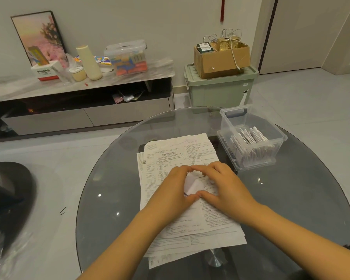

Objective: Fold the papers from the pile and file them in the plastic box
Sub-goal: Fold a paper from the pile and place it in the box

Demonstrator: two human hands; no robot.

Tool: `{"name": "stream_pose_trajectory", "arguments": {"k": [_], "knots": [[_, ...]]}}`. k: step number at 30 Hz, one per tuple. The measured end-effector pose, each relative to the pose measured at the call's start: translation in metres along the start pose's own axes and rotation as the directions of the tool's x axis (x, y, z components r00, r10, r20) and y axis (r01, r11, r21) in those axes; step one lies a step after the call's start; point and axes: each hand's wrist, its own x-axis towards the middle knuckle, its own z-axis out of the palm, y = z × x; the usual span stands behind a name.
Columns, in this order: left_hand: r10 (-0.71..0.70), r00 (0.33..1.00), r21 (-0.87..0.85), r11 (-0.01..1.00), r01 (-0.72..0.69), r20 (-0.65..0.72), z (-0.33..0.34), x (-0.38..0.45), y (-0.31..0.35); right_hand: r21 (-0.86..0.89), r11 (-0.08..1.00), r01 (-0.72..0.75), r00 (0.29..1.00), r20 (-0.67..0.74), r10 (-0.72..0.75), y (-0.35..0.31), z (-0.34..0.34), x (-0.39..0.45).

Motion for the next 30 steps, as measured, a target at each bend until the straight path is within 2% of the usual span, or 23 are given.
{"name": "stream_pose_trajectory", "arguments": {"k": [6, 16, 19, 22, 27, 30], "knots": [[-0.046, 0.999, 0.016, 0.999, 0.045, 0.029, -0.003, 0.002, -0.003, 0.021, 0.992, -0.122, 0.991, 0.059, 0.121, 0.004, 0.002, 0.002], [-0.036, 0.996, 0.057, 0.998, 0.031, 0.078, -0.008, 0.007, -0.013, 0.084, 0.982, -0.168, 0.986, 0.031, 0.166, 0.005, 0.005, 0.006], [0.004, 0.994, 0.161, 0.987, -0.022, 0.111, -0.014, 0.008, -0.018, 0.081, 0.987, -0.139, 0.990, -0.015, 0.140, 0.006, 0.006, 0.005], [0.050, 0.990, 0.209, 0.975, -0.078, 0.135, -0.017, 0.009, -0.018, 0.044, 0.998, -0.052, 0.997, -0.056, 0.055, 0.007, 0.008, 0.002], [0.118, 0.982, 0.251, 0.956, -0.152, 0.148, -0.022, 0.008, -0.018, -0.069, 0.995, 0.074, 0.995, 0.069, -0.070, 0.001, 0.002, 0.001], [0.148, 0.982, 0.249, 0.953, -0.173, 0.117, -0.023, 0.007, -0.017, -0.140, 0.982, 0.127, 0.991, 0.047, -0.122, 0.000, 0.000, -0.001]]}}
